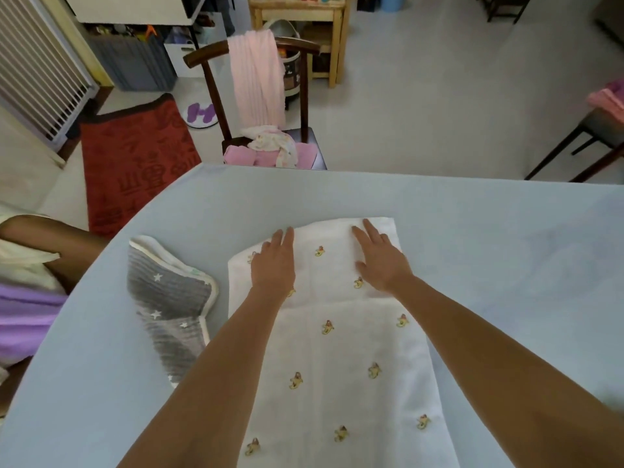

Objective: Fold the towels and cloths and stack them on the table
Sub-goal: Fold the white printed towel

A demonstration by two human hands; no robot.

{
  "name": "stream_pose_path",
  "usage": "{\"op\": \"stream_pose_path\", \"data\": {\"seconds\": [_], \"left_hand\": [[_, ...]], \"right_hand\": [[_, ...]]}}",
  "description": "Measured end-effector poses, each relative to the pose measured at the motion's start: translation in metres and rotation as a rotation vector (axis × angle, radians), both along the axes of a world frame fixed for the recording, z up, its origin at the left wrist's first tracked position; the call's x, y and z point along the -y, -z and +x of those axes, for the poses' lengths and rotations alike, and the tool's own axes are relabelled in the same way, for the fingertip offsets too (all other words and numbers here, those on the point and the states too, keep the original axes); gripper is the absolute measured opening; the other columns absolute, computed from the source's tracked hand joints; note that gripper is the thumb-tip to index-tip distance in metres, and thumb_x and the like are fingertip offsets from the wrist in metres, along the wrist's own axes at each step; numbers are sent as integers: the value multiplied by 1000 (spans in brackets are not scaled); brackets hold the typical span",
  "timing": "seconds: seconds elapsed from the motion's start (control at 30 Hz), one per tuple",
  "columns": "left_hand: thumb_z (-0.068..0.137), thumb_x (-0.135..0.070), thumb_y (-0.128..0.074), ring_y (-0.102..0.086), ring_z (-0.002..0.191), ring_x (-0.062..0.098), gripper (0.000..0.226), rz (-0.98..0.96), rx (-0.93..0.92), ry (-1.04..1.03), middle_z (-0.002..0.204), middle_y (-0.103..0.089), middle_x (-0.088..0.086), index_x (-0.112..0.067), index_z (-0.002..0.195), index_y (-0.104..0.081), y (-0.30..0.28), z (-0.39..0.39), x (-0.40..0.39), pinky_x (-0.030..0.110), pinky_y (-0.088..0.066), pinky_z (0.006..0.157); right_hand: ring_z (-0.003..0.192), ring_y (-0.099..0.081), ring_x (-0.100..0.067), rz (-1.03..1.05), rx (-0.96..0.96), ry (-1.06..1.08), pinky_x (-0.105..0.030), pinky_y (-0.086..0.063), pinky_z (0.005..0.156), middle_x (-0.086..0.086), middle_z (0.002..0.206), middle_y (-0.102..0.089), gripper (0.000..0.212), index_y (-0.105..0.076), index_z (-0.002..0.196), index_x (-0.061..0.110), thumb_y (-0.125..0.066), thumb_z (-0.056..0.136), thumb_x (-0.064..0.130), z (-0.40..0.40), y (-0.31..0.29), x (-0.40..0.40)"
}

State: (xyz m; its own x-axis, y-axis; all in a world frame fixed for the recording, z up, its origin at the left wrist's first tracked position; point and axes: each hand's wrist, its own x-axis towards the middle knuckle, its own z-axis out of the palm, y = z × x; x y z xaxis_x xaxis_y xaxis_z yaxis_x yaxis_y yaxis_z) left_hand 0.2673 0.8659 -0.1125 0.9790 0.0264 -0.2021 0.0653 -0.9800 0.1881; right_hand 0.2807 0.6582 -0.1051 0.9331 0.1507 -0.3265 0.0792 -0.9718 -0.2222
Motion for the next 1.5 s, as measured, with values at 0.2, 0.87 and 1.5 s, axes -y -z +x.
{"op": "stream_pose_path", "data": {"seconds": [0.2,0.87,1.5], "left_hand": [[90,-4,-51,-61,93,29,31,104,-23,16,110,-53,6,-12,120,-54,-8,10,9,32,-42,71],[87,1,-49,-60,81,26,34,296,180,230,95,-58,4,-12,118,-46,-31,35,11,31,-33,54],[88,4,-47,-64,99,28,26,439,-101,298,108,-63,10,-7,109,-60,-99,-178,20,32,-45,75]], "right_hand": [[115,-53,-31,71,-68,50,-37,-48,80,-5,153,-18,84,-1,153,22,-50,88,2,14,2,-4],[62,-45,-30,39,283,92,-34,-37,53,-15,113,-45,44,-43,116,2,-40,79,-20,20,-13,11],[90,-63,-31,-153,235,25,-30,-34,66,-10,105,-60,45,-44,134,12,-40,91,-1,-199,-51,83]]}}
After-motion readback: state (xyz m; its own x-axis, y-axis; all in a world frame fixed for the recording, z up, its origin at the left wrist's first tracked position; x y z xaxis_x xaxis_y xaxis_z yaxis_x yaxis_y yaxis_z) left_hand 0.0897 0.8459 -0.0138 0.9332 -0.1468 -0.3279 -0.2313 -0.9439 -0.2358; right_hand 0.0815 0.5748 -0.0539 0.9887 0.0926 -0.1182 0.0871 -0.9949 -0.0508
